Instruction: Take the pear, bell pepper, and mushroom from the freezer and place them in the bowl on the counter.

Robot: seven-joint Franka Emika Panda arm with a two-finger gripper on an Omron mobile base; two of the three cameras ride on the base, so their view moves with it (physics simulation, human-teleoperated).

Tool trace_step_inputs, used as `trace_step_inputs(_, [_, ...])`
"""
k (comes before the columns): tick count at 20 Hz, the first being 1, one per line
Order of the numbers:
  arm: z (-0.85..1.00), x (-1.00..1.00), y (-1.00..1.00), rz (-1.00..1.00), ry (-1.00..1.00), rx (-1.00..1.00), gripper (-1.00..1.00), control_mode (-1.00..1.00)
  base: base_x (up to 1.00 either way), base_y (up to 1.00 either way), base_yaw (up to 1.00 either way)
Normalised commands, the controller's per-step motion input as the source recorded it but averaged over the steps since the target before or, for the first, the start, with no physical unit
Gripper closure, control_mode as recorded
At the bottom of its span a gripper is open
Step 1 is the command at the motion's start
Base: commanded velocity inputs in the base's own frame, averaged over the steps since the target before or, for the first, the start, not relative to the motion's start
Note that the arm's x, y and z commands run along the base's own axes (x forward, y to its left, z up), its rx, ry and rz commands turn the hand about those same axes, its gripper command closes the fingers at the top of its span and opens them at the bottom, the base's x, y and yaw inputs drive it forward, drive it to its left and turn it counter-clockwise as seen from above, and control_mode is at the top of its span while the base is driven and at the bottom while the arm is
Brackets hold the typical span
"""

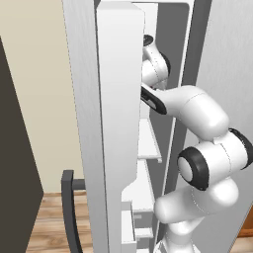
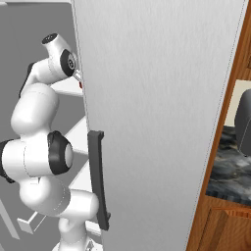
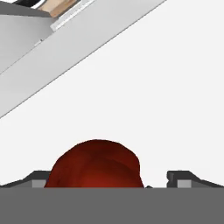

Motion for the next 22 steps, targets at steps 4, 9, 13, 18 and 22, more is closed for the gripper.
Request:
trace_step_inputs(4, [-0.25, 0.25, 0.0, 0.02, 0.01, 0.0, 1.0, -1.0, 0.0, 0.0, 0.0])
trace_step_inputs(9, [-0.33, 0.27, 0.0, 0.02, 0.01, -0.02, 1.0, -1.0, 0.0, 0.0, 0.0])
trace_step_inputs(13, [-0.36, 0.17, 0.04, 0.02, 0.0, -0.02, 1.0, -1.0, 0.0, 0.0, 0.0])
trace_step_inputs(18, [-0.2, 0.02, 0.52, 0.0, 0.0, -0.07, 1.0, -1.0, 0.0, 0.0, 0.0])
trace_step_inputs(22, [0.08, -0.06, 0.17, 0.0, 0.0, 0.0, 1.0, -1.0, 0.0, 0.0, 0.0])
